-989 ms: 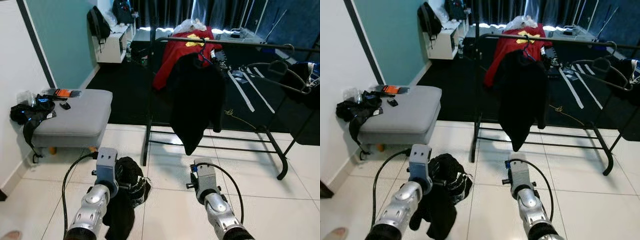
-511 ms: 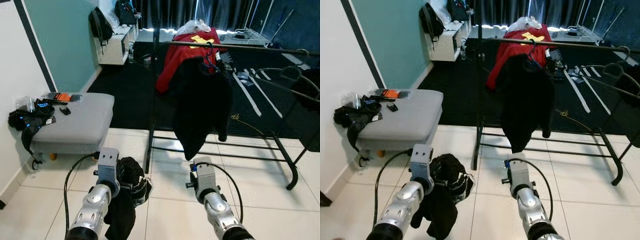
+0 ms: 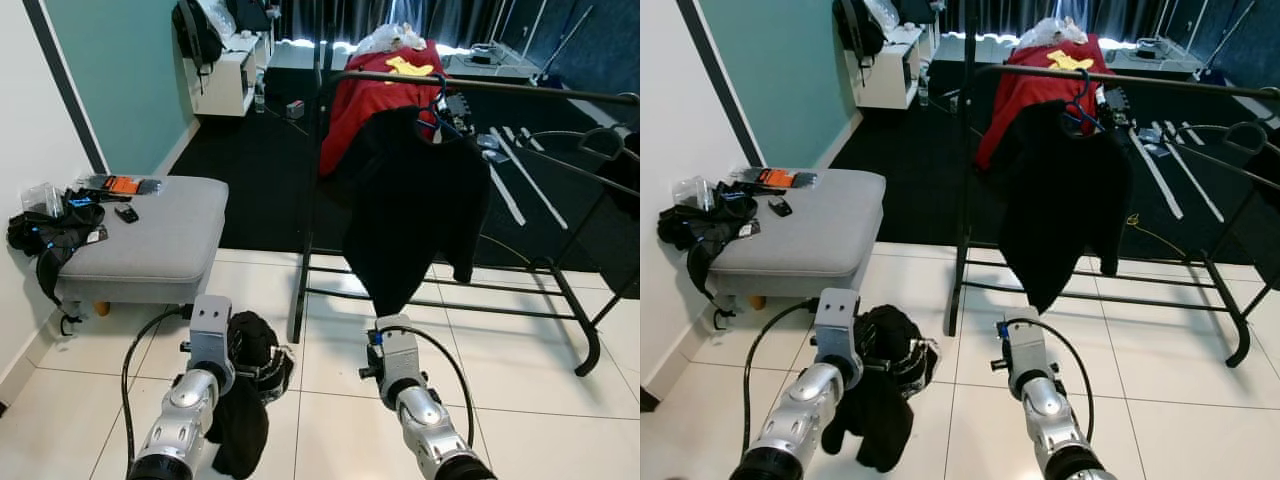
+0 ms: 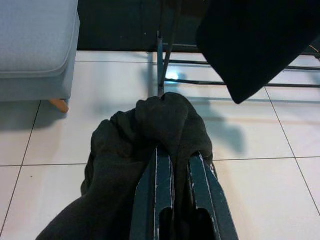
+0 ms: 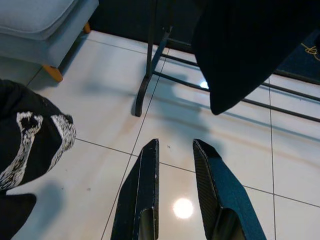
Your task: Hang hanger
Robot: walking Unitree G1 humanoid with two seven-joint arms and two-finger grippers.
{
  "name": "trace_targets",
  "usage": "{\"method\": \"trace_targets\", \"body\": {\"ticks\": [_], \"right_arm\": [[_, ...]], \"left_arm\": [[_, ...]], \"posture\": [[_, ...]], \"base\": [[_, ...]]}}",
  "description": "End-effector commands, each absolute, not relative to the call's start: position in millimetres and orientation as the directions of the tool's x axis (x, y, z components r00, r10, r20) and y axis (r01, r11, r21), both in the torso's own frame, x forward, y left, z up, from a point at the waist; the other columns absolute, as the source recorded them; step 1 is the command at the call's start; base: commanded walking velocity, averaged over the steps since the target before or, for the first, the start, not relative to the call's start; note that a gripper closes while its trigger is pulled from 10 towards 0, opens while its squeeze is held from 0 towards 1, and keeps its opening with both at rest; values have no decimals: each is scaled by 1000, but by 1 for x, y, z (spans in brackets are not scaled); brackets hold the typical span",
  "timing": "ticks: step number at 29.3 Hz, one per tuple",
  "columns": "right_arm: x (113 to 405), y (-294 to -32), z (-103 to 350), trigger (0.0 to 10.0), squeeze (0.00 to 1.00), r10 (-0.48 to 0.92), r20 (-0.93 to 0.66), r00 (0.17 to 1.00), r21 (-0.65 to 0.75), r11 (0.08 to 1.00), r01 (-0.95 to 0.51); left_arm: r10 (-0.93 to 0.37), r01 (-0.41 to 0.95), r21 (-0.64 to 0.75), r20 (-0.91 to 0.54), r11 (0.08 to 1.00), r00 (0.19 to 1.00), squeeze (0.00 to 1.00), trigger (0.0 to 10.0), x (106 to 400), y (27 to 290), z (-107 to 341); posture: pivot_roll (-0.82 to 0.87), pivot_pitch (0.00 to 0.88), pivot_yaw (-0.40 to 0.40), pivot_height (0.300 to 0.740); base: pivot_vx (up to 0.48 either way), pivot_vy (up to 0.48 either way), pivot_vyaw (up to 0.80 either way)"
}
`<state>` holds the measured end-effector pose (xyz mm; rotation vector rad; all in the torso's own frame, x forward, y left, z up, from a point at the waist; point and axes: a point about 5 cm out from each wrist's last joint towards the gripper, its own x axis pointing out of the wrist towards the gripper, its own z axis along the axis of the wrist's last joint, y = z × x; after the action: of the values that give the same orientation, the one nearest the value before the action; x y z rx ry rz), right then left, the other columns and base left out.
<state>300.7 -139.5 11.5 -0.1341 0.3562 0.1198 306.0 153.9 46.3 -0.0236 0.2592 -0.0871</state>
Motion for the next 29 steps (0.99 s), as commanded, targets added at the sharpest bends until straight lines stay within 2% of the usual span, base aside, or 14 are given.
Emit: {"method": "trace_targets", "body": {"ticks": [1, 7, 13, 16, 29], "right_arm": [[298, -141, 8, 10000, 0, 85, -370, 925, -95, 987, -129], [297, -141, 8, 10000, 0, 83, -372, 925, -96, 987, -128], [297, -142, 7, 10000, 0, 82, -374, 924, -97, 987, -127], [297, -142, 7, 10000, 0, 82, -374, 924, -96, 987, -126], [297, -142, 7, 10000, 0, 83, -374, 924, -96, 987, -128]], "left_arm": [[-87, 86, -18, -249, 996, 965, 0, 10000, 306, 157, 47], [-91, 91, -12, -256, 996, 962, 0, 10000, 306, 156, 46], [-86, 86, -12, -266, 996, 960, 0, 10000, 306, 156, 46], [-46, 40, -26, -296, 999, 954, 0, 10000, 306, 161, 43], [-58, 54, -23, -294, 998, 954, 0, 10000, 305, 159, 42]], "posture": [[67, 24, -13, 740], [66, 25, -12, 740], [66, 25, -12, 740], [66, 25, -12, 740], [66, 20, -13, 740]], "base": [[0, 0, 0], [0, 0, 0], [0, -480, 0], [0, 0, 0], [0, 0, 0]]}}
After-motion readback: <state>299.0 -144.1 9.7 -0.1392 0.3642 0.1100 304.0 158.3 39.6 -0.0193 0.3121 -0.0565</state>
